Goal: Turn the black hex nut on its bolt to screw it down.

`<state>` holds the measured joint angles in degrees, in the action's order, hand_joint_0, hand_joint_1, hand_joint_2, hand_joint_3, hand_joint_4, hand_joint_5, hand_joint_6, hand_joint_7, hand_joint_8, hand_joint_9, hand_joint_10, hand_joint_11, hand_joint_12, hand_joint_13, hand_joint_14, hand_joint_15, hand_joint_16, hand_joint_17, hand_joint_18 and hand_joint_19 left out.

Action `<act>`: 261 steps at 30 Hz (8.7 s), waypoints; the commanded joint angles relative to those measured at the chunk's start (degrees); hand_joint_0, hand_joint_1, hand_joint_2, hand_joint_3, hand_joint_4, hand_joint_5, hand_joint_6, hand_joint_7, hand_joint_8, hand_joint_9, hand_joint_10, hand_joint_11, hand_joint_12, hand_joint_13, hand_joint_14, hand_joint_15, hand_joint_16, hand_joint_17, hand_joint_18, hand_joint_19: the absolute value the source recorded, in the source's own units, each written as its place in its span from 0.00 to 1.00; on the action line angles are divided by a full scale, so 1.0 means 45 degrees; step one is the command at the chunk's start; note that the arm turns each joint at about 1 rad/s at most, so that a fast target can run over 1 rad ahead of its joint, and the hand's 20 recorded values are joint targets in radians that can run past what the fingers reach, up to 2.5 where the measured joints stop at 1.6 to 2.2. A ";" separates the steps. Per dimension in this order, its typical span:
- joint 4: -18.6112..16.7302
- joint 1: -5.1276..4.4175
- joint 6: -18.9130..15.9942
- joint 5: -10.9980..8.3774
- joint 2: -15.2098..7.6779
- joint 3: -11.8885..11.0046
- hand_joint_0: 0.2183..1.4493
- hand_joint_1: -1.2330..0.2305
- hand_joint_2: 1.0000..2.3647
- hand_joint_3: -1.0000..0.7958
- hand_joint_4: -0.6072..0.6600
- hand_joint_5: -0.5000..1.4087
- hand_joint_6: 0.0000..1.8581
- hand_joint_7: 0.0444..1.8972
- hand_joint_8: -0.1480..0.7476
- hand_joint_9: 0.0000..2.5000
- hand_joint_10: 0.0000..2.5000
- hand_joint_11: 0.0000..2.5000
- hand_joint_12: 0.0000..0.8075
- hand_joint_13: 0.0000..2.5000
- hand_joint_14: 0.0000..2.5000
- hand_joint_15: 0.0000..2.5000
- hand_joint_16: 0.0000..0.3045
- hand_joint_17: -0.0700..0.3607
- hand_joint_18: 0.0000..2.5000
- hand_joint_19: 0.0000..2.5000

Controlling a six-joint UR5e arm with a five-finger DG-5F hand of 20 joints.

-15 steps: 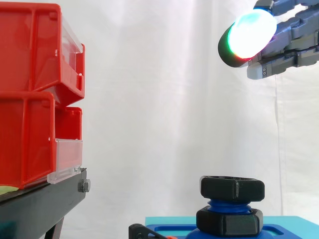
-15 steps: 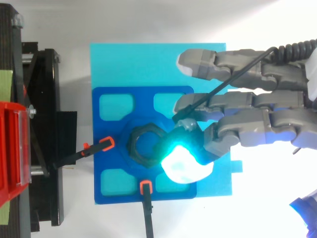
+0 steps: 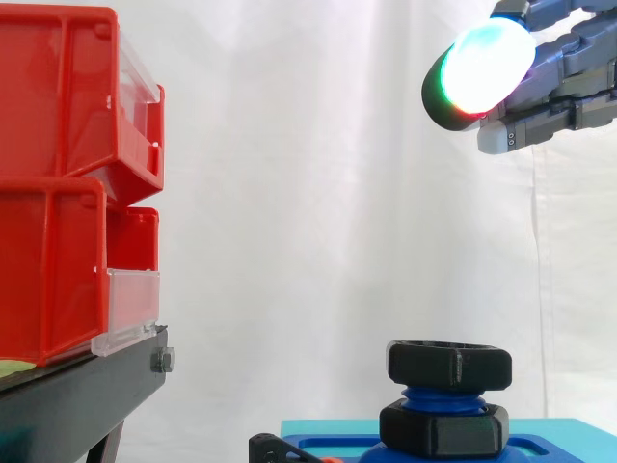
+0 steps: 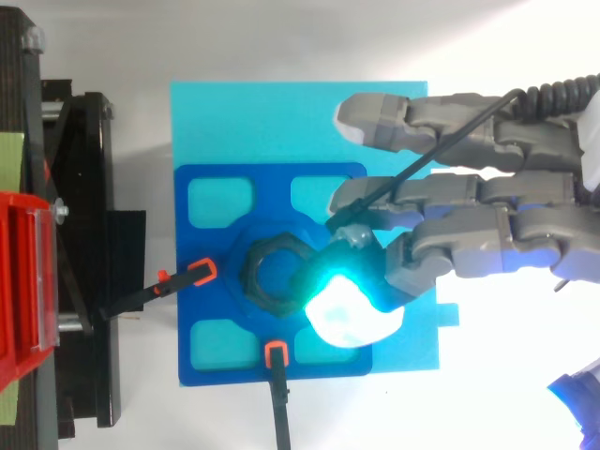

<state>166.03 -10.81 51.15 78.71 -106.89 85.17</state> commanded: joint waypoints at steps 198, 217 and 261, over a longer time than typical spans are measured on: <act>-0.1289 0.1563 0.8887 0.5615 -0.4411 -0.3887 0.25 0.68 0.00 0.28 0.66 0.20 0.27 0.44 0.47 0.27 0.00 0.00 0.43 0.13 0.00 0.00 0.16 0.41 0.13 0.12; -0.0059 0.0781 0.8984 0.5087 -0.4391 -0.3867 0.26 0.67 0.00 0.28 0.60 0.22 0.27 0.47 0.45 0.28 0.00 0.00 0.42 0.11 0.00 0.00 0.15 0.40 0.12 0.11; 0.0059 0.2207 0.9531 0.5712 -0.4567 -0.3867 0.22 0.74 0.00 0.28 0.57 0.23 0.27 0.72 0.49 0.24 0.00 0.00 0.46 0.08 0.00 0.00 0.17 0.43 0.09 0.10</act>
<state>166.29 -2.09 93.93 103.61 -127.43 67.77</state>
